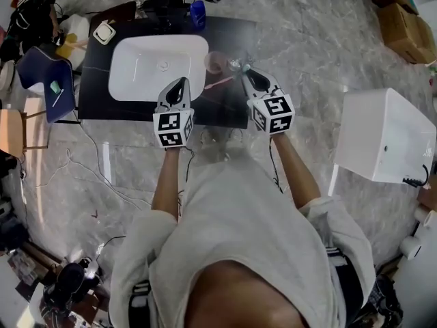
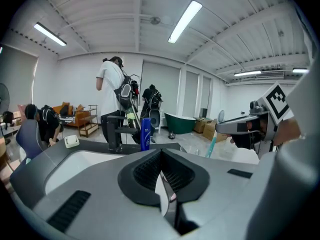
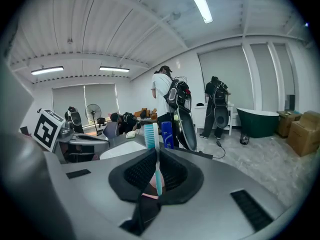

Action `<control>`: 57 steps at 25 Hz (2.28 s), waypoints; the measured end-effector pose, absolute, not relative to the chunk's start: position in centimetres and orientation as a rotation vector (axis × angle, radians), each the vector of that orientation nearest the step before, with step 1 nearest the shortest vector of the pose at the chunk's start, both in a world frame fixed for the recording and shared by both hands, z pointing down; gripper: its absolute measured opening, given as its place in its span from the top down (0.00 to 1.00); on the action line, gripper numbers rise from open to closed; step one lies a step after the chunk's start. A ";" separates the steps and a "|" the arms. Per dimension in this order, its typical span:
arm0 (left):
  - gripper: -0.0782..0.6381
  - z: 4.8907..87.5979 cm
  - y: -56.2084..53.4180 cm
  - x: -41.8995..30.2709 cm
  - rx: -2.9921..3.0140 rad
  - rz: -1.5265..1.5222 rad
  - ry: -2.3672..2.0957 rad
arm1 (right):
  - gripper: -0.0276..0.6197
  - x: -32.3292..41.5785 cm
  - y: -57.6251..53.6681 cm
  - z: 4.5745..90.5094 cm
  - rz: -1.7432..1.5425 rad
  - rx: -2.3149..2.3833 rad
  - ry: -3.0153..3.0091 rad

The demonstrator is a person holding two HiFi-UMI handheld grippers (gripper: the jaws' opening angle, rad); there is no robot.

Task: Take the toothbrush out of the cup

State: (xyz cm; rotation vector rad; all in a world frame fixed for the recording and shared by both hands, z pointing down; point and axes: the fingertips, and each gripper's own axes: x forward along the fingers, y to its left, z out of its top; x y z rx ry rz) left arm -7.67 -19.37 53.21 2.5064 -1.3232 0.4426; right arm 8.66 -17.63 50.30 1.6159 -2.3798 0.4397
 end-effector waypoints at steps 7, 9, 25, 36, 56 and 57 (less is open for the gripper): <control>0.85 55.2 -18.5 -7.5 2.474 0.472 -1.302 | 0.90 9.1 -16.4 53.7 0.461 1.583 -2.308; 0.85 55.6 -18.2 -7.6 2.466 0.479 -1.296 | 0.90 9.1 -16.2 54.4 0.455 1.572 -2.288; 0.85 57.1 -17.6 -8.9 2.422 0.481 -1.310 | 0.90 6.6 -15.6 58.9 -0.146 1.209 -1.930; 0.85 57.2 -17.5 -10.2 2.396 0.482 -1.334 | 0.90 4.4 -14.1 64.1 -0.585 0.764 -1.614; 0.85 58.1 -18.3 -12.3 2.361 0.491 -1.360 | 0.90 0.8 -15.8 71.8 -0.645 0.462 -1.530; 0.85 58.1 -18.3 -12.3 2.360 0.490 -1.360 | 0.89 0.8 -15.8 72.1 -0.647 0.450 -1.529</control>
